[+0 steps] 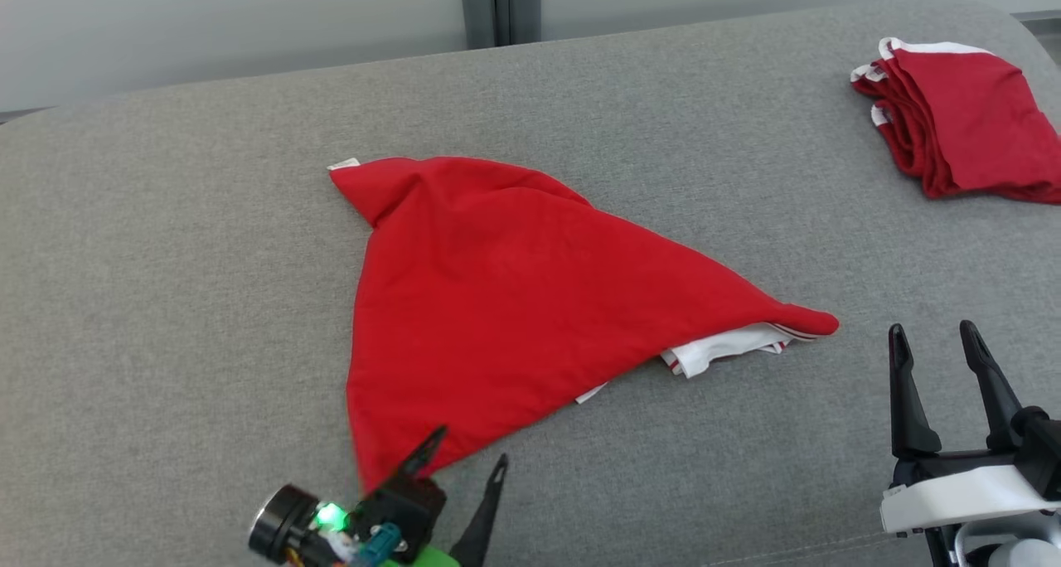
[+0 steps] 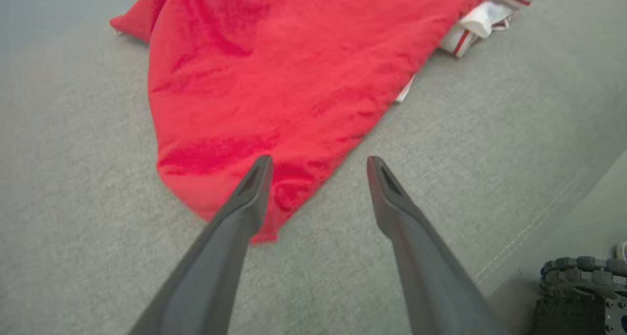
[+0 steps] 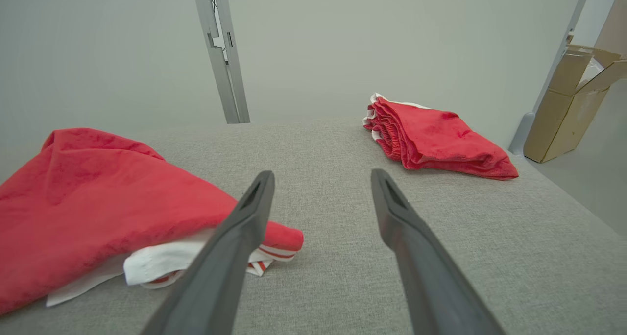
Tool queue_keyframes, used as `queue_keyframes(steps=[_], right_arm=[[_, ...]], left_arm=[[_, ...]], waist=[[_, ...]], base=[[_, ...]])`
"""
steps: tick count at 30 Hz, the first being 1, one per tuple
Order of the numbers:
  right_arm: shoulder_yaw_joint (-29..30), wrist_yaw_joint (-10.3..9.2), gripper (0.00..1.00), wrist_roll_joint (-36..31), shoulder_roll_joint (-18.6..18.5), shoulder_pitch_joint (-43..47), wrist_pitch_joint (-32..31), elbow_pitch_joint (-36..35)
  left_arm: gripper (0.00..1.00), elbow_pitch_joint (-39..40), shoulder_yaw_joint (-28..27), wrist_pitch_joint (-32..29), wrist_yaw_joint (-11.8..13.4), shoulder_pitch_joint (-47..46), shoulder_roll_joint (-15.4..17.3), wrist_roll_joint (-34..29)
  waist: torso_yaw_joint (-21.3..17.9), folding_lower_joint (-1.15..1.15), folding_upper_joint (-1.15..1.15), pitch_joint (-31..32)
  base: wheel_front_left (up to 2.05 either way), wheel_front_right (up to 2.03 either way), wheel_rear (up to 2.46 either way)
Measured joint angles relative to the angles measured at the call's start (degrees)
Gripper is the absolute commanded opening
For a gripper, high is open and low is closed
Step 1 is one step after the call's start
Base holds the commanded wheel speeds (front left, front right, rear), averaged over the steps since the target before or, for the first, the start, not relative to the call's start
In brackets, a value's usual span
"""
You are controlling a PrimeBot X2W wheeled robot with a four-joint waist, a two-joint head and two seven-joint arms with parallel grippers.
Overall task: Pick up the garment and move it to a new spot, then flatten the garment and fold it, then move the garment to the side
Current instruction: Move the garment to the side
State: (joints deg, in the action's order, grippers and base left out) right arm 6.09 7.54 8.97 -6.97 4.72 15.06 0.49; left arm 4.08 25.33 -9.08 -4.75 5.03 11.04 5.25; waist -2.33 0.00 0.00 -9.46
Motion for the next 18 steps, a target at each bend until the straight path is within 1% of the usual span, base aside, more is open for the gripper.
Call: queue_keyframes(steps=[1, 3, 6, 7, 10, 15, 18], right_arm=[[-0.04, 0.00, 1.00, 0.01, 0.09, -0.37, -0.01, -0.04], [-0.15, 0.00, 1.00, 0.01, 0.26, -0.85, -0.01, -0.18], [-0.46, 0.00, 1.00, 0.00, 0.44, -1.65, 0.00, -0.26], [-0.55, 0.00, 1.00, 0.00, 0.48, -1.93, -0.01, -0.36], [-1.22, 0.00, 1.00, 0.01, 0.74, -3.31, -0.01, -0.41], [-1.71, 0.00, 1.00, 0.18, 1.43, -5.53, 0.00, -0.38], [-1.85, 0.00, 1.00, 0.30, 2.11, -5.67, 0.00, -0.13]], left_arm=[[1.00, 2.23, 1.56, -0.03, -0.66, -1.18, -0.12, -0.20], [1.00, 4.21, 3.93, 0.05, -1.35, -4.07, -0.98, -0.24], [1.00, 3.38, 9.01, -0.32, -2.25, -8.91, -1.63, -0.73], [1.00, 2.32, 10.57, 0.18, -2.32, -10.93, -2.32, -0.71], [1.00, -2.40, 15.63, 1.59, -2.57, -17.36, -3.36, -0.25], [1.00, -14.43, 22.72, 4.52, -2.63, -26.41, -4.02, -0.13], [1.00, -20.41, 24.14, 6.75, -2.67, -29.53, -4.89, 0.09]], waist=[[-0.45, 0.00, 0.00, -0.12], [-1.29, 0.00, 0.00, -0.39], [-2.73, 0.00, 0.00, -0.96], [-3.23, 0.00, 0.00, -1.22], [-4.77, 0.00, 0.00, -2.10], [-7.70, 0.00, 0.00, -4.07], [-9.47, 0.00, 0.00, -5.18]], base=[[0.00, 0.00, 0.00], [0.00, 0.00, 0.00], [0.00, 0.00, 0.00], [0.00, 0.00, 0.00], [0.00, 0.00, 0.00], [0.00, 0.00, 0.00], [0.00, 0.00, 0.00]])
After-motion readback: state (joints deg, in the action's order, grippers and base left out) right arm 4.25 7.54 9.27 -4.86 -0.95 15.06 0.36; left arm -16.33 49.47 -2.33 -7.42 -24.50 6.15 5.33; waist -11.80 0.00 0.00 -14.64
